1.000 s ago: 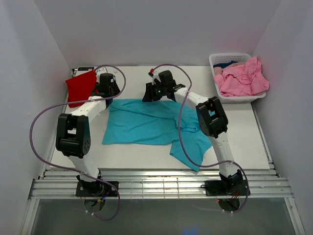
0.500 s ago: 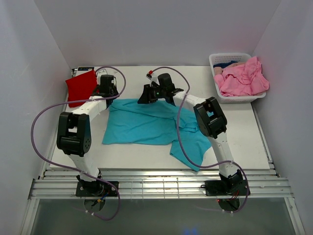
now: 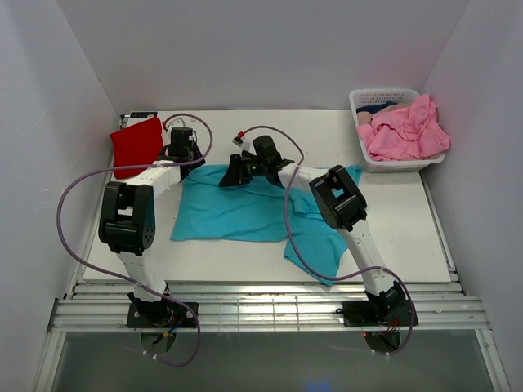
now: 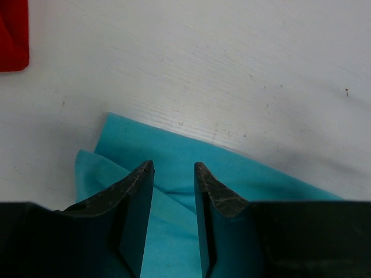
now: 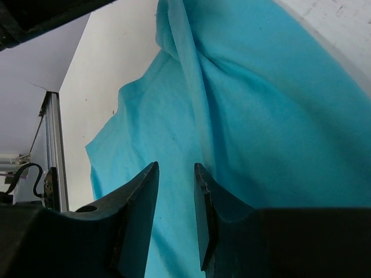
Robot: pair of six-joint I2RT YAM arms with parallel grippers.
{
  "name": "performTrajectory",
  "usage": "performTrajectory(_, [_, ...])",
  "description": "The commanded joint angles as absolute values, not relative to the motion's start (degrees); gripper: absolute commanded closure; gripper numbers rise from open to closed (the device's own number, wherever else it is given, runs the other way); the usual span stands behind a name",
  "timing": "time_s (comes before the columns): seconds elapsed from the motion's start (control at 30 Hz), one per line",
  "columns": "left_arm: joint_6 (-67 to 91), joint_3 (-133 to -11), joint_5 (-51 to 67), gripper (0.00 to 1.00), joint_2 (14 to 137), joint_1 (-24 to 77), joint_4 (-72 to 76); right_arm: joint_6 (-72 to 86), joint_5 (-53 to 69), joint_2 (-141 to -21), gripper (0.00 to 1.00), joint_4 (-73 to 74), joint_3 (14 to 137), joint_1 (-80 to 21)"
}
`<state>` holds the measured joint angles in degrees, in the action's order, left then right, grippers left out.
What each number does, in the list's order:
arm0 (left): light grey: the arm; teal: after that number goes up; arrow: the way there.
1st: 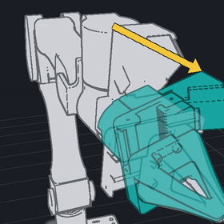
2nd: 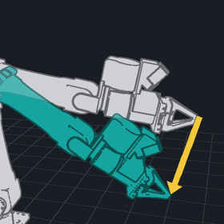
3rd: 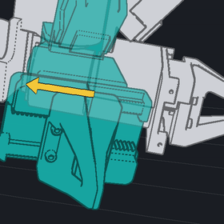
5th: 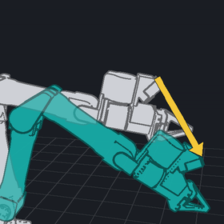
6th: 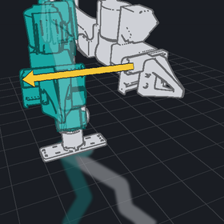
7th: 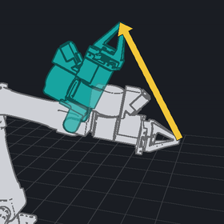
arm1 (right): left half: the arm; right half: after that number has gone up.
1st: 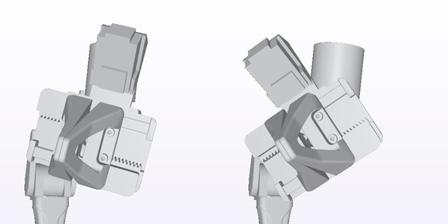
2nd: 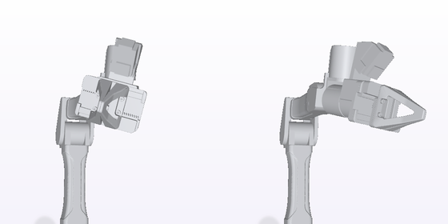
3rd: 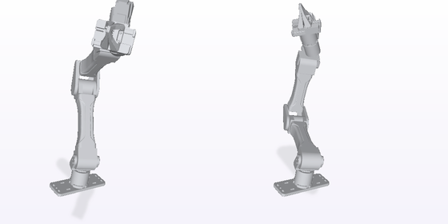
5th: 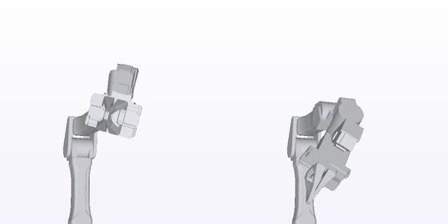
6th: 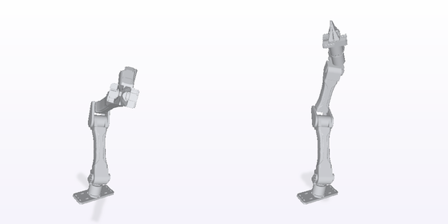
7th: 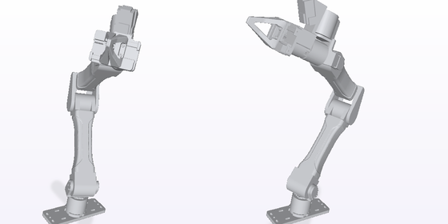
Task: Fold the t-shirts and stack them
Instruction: Fold the flattened tshirt in 1/3 of the way
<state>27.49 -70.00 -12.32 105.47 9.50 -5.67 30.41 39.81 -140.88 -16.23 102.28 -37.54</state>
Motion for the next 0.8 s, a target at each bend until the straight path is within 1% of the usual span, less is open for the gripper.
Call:
performTrajectory(0.0, [28.7, -70.0, -9.6, 0.55, 105.4, 9.5, -4.0, 31.6, 41.9, -141.1, 0.64, -20.5, 102.3, -37.8])
performTrajectory(0.27, [28.7, -69.6, -9.3, 0.56, 105.3, 9.5, -3.8, 32.0, 41.8, -140.9, 0.65, -22.8, 100.6, -38.4])
performTrajectory(0.67, [29.1, -68.3, -8.1, 0.57, 103.7, 9.5, -3.1, 32.7, 39.0, -144.2, 0.64, -23.6, 107.7, -38.4])
performTrajectory(0.77, [29.2, -68.3, -7.6, 0.55, 103.4, 9.5, -3.2, 32.6, 38.3, -145.3, 0.63, -23.6, 108.6, -38.3])
